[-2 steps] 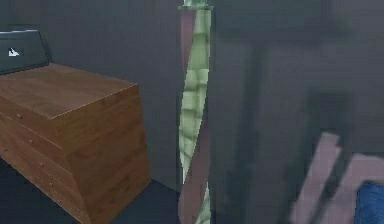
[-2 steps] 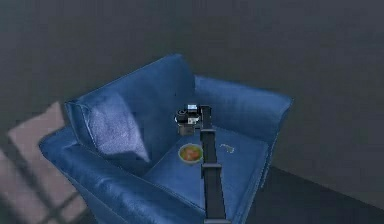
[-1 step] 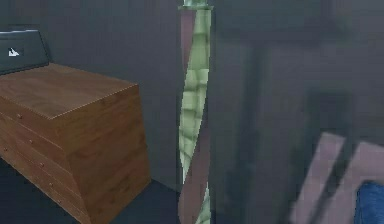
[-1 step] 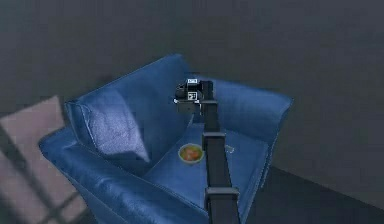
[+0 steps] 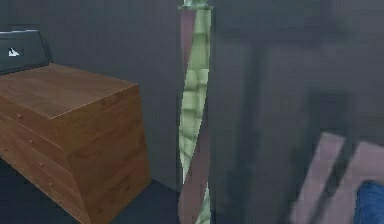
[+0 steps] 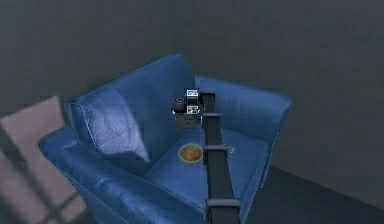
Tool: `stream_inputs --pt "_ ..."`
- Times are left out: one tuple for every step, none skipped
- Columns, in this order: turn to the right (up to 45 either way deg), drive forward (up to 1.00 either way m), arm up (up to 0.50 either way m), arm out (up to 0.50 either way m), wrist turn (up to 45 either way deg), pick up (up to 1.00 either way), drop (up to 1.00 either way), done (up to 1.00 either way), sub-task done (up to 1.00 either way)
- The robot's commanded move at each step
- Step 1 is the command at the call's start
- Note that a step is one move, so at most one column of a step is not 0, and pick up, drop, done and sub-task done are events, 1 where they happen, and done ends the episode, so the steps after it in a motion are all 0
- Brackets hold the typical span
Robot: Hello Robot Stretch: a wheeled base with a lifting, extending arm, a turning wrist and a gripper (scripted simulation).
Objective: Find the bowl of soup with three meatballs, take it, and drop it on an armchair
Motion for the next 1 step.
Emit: stream_inputs --pt "0.0 0.0 0.0 0.0 0.0 0.0 0.0 1.0 0.0"
